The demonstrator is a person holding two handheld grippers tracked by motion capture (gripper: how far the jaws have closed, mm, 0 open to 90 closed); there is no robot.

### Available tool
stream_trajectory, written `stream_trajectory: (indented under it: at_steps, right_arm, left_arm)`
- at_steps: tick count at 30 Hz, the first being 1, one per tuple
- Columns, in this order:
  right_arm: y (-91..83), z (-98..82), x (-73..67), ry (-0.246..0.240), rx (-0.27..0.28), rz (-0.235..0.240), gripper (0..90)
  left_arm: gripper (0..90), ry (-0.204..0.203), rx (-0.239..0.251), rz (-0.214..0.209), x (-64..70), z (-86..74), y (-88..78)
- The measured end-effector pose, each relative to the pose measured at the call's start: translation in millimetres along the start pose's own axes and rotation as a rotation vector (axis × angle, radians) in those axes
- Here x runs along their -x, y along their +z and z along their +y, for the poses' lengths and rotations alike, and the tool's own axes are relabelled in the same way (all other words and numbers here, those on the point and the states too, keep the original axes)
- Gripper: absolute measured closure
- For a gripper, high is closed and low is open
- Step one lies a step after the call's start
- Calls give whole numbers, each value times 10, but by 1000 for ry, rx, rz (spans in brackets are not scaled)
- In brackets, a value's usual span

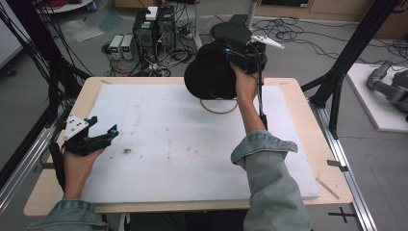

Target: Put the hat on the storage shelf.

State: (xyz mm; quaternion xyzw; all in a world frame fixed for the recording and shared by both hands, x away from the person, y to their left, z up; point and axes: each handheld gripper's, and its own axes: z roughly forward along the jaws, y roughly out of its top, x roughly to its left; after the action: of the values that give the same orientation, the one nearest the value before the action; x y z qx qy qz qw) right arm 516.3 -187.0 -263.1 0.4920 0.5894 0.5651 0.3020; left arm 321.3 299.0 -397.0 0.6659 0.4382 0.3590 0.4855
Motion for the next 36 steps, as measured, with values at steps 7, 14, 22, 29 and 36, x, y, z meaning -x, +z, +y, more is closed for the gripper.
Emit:
stream_trajectory:
  at_steps: [7, 14, 22, 29, 36]
  right_arm:
    - [-115, 53, 55, -10, 13, -15, 210]
    - [-291, 74, 179, -13, 3, -28, 171]
    - [-554, 111, 232, -33, 24, -46, 138]
    - [-788, 35, 251, -52, 14, -47, 127]
    - [-1066, -81, 279, -57, 26, -43, 121]
  left_arm:
    - [211, 0, 4, 0, 7, 5, -5]
    - [211, -2, 4, 0, 7, 1, -2]
    - [211, -6, 3, 5, -15, -2, -7]
    - [211, -3, 2, -5, 13, 8, 40]
    - [211, 0, 0, -7, 21, 10, 47]
